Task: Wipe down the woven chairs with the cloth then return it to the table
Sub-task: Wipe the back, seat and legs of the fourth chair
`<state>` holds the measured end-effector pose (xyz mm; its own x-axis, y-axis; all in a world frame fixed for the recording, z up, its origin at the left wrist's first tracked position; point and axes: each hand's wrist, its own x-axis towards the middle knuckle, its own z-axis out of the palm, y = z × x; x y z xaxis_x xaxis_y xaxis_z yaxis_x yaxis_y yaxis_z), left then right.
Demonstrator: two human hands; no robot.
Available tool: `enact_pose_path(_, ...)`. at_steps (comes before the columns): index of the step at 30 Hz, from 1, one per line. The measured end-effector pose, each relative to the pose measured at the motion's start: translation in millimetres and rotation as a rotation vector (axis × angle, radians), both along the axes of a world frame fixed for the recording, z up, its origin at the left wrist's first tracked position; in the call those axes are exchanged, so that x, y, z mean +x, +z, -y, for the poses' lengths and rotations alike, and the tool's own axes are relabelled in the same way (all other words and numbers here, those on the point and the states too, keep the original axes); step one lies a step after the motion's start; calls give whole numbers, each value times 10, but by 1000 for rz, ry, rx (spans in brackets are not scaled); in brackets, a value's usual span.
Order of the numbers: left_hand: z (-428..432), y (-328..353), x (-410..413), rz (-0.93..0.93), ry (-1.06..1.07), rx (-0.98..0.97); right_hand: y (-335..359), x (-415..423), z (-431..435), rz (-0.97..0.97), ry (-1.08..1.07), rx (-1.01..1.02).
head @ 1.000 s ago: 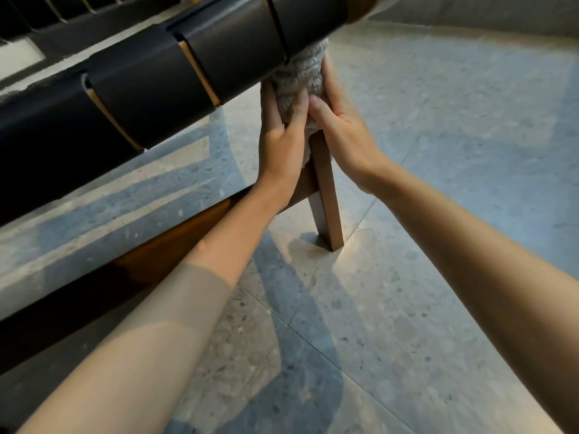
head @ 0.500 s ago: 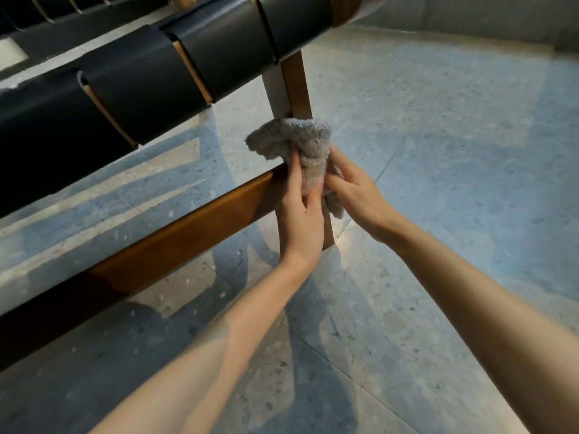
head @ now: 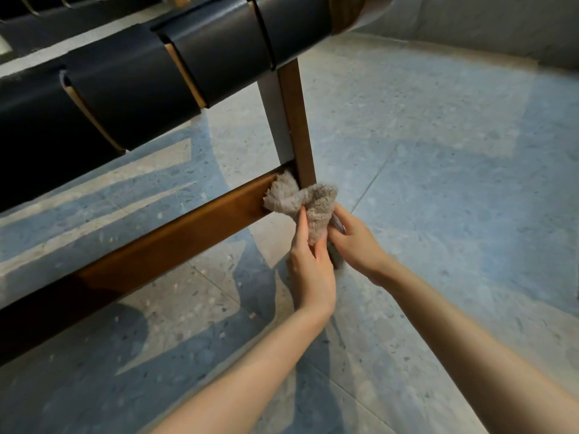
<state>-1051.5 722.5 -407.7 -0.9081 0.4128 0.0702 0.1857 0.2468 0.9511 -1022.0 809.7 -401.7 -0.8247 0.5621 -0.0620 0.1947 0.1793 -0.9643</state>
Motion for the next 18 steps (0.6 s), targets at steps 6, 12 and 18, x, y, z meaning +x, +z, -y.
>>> enact_pose_path(6,33,-169,-75,191,-33,2,-146,47,105,53,-26,25)
enact_pose_path(12,-136,-93,-310,323,-165,169,154,-168,-96,-106,70,81)
enact_pose_path(18,-184,-164,-350,271,-147,97,30,-249,-140,2,110,49)
